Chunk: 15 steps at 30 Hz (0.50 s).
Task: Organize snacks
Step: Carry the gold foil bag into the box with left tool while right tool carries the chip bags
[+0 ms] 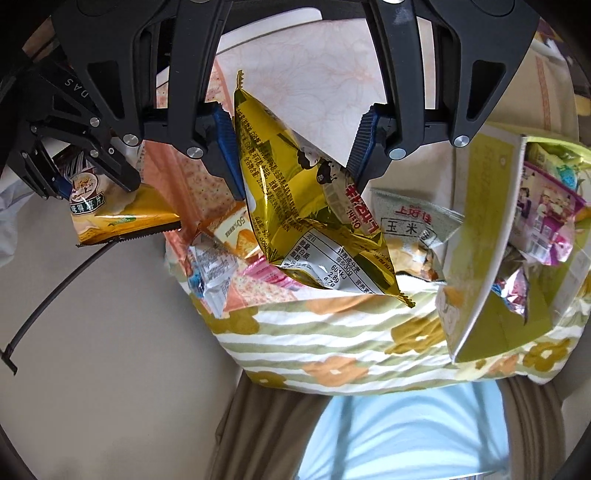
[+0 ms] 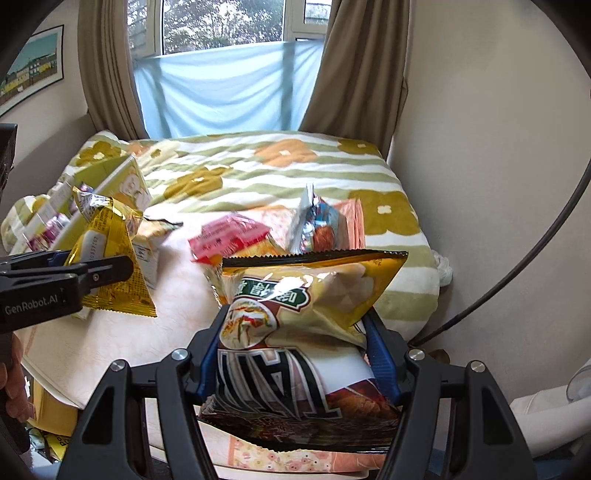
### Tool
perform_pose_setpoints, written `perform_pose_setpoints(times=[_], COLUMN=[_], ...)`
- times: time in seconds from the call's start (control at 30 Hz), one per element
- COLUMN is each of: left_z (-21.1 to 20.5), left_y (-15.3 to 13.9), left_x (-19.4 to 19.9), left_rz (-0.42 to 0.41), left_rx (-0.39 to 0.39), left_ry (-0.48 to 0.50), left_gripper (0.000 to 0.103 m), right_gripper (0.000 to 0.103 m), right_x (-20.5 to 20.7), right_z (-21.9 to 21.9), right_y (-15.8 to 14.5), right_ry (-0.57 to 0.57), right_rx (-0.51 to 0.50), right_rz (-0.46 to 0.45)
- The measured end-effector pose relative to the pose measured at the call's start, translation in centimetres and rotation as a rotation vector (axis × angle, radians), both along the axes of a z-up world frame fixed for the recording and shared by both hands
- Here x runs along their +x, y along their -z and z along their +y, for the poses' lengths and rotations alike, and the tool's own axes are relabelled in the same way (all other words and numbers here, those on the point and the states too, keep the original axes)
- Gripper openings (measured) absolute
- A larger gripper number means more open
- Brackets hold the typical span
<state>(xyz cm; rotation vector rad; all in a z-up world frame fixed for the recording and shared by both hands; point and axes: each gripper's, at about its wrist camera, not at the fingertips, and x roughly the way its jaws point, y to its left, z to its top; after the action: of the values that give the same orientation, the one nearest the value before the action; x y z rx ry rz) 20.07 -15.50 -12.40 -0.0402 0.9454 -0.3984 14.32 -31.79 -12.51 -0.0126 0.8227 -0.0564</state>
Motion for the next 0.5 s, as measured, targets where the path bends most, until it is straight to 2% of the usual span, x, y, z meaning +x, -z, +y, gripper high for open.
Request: perform_pose_setpoints(times=[0.23, 0.37, 0.5], left_z=[5.4, 9.2, 13.5], left_y=[-5.1, -6.8, -7.7], left_x=[-0.4, 0.6, 2.3], left_rz=[-0.078, -0.101, -0.105], left_rx=[-0.018, -0.032, -0.036], left_ry=[-0.117, -0.178, -0.219], left_gripper=[0.049, 0.049, 0.048], right_gripper=[0.063, 0.063, 0.063], right_x=[1.8, 3.9, 6.5], right_z=[3.4, 6.5, 10.8], right_y=[-3.3, -5.0, -6.3], right_ry=[-0.124, -0.202, -0.277], right_rx=[0.041, 0.083, 0.081], right_rz=[-0.046, -0.065, -0.082])
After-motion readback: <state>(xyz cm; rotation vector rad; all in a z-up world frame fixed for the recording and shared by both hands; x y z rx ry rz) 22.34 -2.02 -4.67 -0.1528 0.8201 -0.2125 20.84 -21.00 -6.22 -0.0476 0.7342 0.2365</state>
